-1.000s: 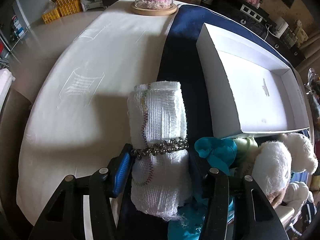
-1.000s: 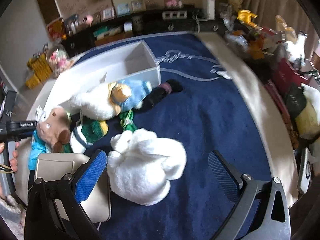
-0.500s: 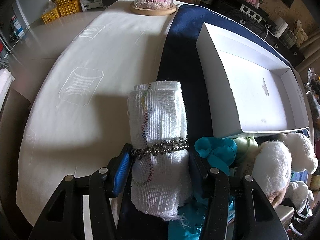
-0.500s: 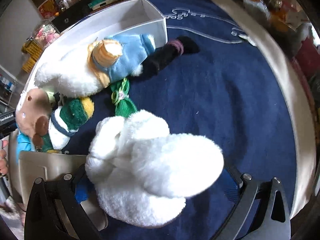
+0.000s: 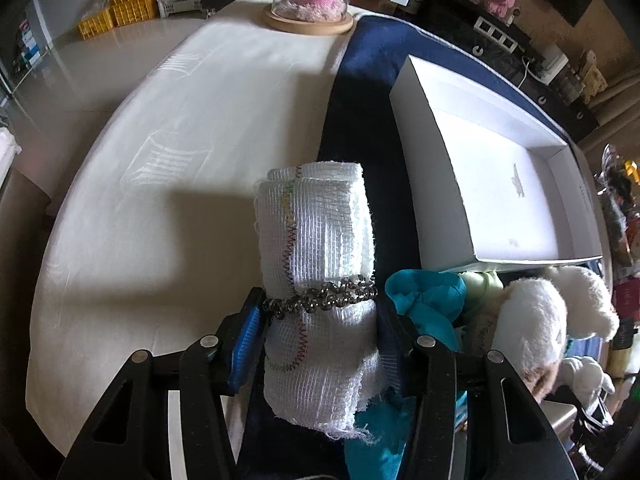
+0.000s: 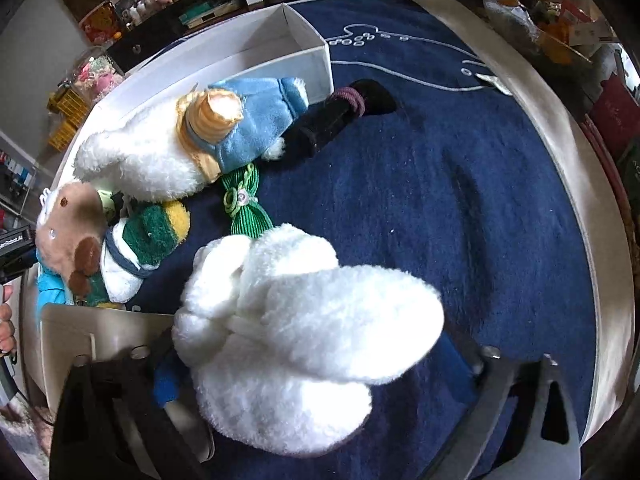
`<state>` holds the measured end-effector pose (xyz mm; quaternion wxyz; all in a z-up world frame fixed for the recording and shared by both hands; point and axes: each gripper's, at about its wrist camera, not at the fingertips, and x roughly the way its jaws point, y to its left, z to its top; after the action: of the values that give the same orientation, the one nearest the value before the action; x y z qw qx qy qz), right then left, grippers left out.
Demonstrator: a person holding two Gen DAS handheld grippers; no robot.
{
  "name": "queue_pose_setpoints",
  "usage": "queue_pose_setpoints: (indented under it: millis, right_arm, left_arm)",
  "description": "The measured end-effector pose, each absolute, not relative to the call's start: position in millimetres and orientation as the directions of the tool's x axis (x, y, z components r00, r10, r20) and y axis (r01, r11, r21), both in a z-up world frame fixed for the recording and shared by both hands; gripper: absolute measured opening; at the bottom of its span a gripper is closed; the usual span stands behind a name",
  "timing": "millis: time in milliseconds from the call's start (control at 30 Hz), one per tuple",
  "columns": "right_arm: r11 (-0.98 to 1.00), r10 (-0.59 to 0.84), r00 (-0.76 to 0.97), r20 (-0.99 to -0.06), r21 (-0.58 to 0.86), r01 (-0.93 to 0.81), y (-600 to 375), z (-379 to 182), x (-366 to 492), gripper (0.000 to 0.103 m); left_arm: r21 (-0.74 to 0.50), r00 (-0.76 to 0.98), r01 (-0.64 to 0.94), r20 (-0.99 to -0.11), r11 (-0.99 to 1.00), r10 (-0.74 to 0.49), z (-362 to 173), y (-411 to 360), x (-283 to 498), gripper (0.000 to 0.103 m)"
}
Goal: Organize soft objects
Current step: 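Grasp the white gauze towel with bracelet in the left gripper and lift, then carry the gauze towel into the white box and open the left gripper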
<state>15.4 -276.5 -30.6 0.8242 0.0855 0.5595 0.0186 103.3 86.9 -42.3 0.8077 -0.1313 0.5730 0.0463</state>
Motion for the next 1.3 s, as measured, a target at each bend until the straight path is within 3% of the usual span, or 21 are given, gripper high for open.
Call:
queue_pose_setpoints:
  millis: [33,433,967,1300]
  right_arm:
    - [0.983,0.135,0.383,-0.914,0.174,0.067,-278,-28,15,0.103]
    - [0.976,0.119,0.573,-0.811,0.201,0.081,-288,18,-4,0.103]
    - [0.966,0.155,0.578,-0.802,0.245,0.081,-293,20,0,0.103]
    - [0.976,0.119,0.583,-0.804,0.202,0.08,-287,20,0,0.103]
  left_arm:
    - [-0.165,0.351,-0.226,-0.933,0.96,-0.078,-38,89,101,0.052]
    - [-0.247,0.516,-0.149,-0.845,0.957,-0.138,19,93,71,0.052]
    - [-0.27,0.592,0.066,-0.764,0.961,-0.255,99,-2,115,0.052]
    - [-0.23,0.585,0.012,-0.788,0.973,-0.194,59,-16,157,0.052]
